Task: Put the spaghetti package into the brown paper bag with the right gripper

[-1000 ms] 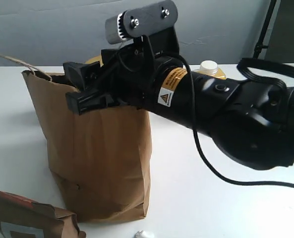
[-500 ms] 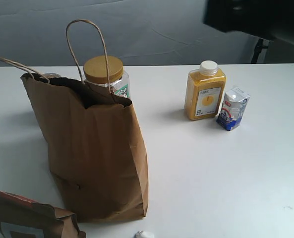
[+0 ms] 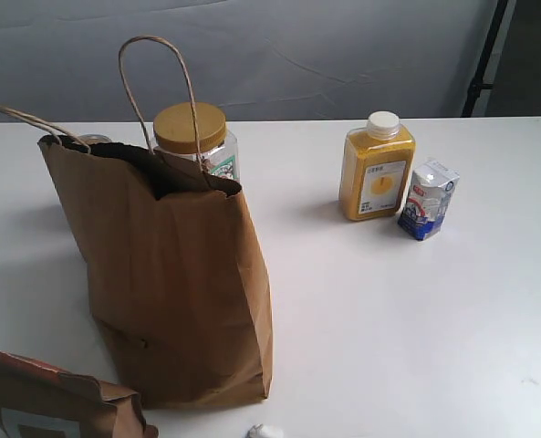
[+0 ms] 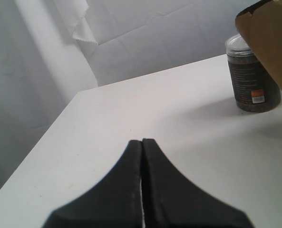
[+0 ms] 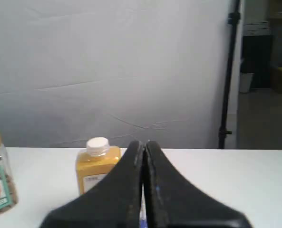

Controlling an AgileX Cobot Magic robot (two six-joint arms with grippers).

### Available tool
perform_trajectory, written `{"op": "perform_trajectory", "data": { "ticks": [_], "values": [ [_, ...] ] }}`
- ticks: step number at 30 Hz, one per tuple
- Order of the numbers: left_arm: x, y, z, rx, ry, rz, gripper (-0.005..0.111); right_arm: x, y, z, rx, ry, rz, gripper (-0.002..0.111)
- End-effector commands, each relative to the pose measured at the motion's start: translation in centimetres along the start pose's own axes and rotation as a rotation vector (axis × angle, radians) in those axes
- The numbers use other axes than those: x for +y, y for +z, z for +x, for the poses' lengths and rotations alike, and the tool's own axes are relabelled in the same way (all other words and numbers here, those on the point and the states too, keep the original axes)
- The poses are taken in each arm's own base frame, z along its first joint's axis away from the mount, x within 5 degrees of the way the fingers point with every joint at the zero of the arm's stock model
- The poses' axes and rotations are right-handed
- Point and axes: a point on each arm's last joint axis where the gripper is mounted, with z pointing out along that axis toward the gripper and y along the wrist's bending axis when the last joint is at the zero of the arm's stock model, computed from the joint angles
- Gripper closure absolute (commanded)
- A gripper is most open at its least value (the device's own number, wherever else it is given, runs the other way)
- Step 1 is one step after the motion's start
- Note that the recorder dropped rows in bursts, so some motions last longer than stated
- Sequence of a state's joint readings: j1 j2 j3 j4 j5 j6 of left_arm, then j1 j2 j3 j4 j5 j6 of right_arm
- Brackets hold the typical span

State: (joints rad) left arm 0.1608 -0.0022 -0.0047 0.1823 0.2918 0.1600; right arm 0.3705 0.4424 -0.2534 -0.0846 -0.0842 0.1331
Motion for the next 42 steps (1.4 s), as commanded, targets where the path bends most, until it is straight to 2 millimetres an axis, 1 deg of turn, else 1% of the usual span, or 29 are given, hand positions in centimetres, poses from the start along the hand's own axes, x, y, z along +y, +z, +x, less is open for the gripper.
{"op": "perform_trajectory", "data": {
  "ticks": [1, 6, 8, 9, 15, 18, 42],
  "values": [
    [-0.1, 0.1, 0.1, 0.000, -0.007, 0.004, 0.107, -0.8, -1.7, 2.9, -0.009, -0.008, 0.081, 0.108],
    [-0.1, 0.1, 0.1, 0.000, -0.007, 0.004, 0.107, -1.0, -3.0, 6.5, 0.000, -0.047, 0.096, 0.108],
    [-0.1, 0.1, 0.1, 0.000, -0.007, 0.004, 0.107, -1.0, -3.4, 6.5, -0.010, -0.044, 0.099, 0.108],
    [-0.1, 0.1, 0.1, 0.000, -0.007, 0.004, 0.107, -1.0, -3.6, 7.0, 0.044, -0.041, 0.103, 0.108],
    [-0.1, 0.1, 0.1, 0.000, -0.007, 0.004, 0.107, -0.9, -4.4, 7.4, 0.044, 0.014, 0.102, 0.108],
    [-0.1, 0.1, 0.1, 0.000, -0.007, 0.004, 0.107, -0.9, -4.7, 7.4, 0.036, 0.012, 0.102, 0.108],
    [-0.1, 0.1, 0.1, 0.000, -0.007, 0.004, 0.107, -0.9, -4.7, 7.3, 0.025, 0.001, 0.102, 0.108]
  ]
}}
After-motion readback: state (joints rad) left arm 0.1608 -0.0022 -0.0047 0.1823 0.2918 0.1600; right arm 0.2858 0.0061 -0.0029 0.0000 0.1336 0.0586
